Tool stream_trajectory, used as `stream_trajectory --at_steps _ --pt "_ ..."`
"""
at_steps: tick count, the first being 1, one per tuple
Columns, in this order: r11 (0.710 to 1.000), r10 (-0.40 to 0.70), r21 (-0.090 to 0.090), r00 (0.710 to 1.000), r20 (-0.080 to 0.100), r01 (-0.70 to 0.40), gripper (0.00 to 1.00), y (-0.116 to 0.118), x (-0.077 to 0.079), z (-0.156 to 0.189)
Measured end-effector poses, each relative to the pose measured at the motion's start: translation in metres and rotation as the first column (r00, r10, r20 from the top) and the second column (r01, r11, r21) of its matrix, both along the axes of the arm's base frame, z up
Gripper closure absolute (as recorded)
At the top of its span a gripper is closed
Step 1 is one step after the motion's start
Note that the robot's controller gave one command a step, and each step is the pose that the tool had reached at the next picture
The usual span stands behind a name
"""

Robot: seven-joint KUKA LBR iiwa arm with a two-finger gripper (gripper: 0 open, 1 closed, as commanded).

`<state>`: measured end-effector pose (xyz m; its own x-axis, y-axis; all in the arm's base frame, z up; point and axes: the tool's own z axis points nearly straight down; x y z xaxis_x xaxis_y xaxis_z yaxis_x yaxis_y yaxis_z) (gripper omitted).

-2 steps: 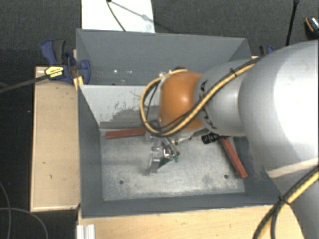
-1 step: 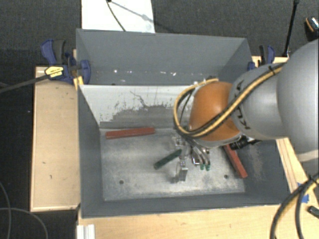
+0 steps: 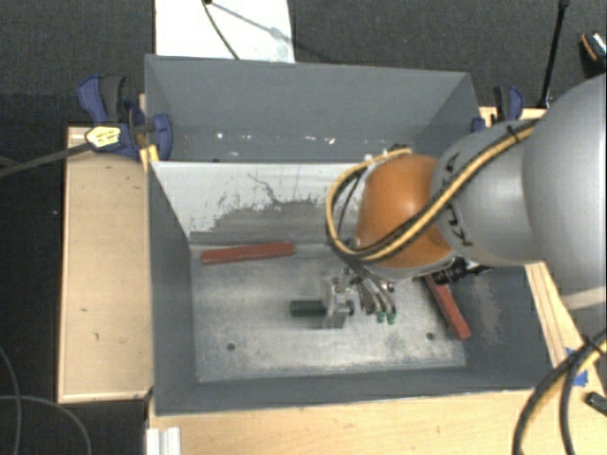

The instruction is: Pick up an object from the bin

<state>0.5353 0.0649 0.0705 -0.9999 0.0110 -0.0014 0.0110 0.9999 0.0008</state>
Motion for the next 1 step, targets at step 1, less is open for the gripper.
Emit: stream_trajectory --at_steps 1 --pt "0.969 0.248 -0.002 0.969 0.008 -0.248 1.00 -0.0125 -0.0162 0.1715"
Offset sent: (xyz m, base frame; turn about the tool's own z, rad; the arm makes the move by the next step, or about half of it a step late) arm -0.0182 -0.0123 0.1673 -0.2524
